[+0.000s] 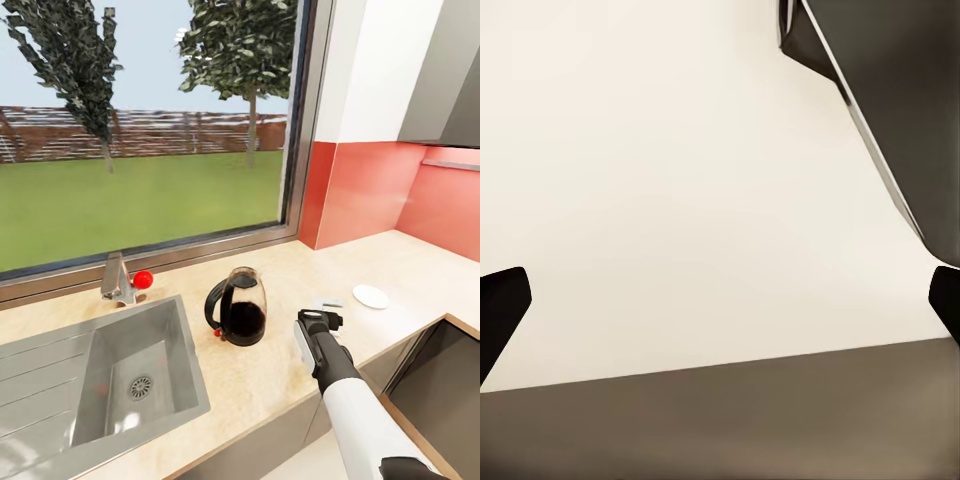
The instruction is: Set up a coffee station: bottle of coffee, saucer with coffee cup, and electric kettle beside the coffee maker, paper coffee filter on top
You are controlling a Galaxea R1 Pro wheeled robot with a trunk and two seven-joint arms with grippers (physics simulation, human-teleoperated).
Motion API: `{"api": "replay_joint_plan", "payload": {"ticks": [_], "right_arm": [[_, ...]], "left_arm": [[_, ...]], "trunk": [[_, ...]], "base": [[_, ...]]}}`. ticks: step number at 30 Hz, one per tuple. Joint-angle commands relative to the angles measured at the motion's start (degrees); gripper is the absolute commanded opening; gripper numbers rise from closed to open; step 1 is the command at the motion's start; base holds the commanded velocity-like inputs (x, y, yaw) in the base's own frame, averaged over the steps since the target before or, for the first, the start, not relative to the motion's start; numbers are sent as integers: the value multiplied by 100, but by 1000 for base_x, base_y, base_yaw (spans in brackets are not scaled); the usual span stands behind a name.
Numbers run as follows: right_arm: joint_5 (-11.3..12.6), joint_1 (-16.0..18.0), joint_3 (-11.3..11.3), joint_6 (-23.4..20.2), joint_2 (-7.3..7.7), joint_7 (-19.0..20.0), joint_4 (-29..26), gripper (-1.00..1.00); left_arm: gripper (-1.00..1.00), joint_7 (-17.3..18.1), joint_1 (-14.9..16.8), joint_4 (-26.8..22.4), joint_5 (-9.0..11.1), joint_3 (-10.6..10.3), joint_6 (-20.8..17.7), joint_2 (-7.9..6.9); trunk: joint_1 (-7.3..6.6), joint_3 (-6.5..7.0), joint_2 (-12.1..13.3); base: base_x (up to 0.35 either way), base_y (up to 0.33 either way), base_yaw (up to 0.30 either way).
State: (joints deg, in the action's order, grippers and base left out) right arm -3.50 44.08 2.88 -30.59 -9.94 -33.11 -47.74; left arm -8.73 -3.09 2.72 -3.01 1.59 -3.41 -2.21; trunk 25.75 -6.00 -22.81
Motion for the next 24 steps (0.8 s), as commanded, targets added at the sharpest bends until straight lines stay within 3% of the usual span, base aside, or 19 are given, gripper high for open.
{"api": "replay_joint_plan", "payload": {"ticks": [1, 9, 24], "right_arm": [[-37, 4, 12, -43, -6, 6, -6, 100], [-37, 4, 11, -42, -6, 6, 1, 100], [-28, 4, 19, -36, -6, 6, 348, 100]], "left_arm": [[100, -14, 1, -7, -33, 17, -21, -3], [100, -14, 1, -7, -33, 17, -20, -5], [100, -14, 1, 0, -33, 25, -20, -2]], "trunk": [[4, -11, -11], [4, -11, -11], [4, -11, -11]], "base": [[51, -76, 0], [101, -118, 0], [8, -9, 0]]}}
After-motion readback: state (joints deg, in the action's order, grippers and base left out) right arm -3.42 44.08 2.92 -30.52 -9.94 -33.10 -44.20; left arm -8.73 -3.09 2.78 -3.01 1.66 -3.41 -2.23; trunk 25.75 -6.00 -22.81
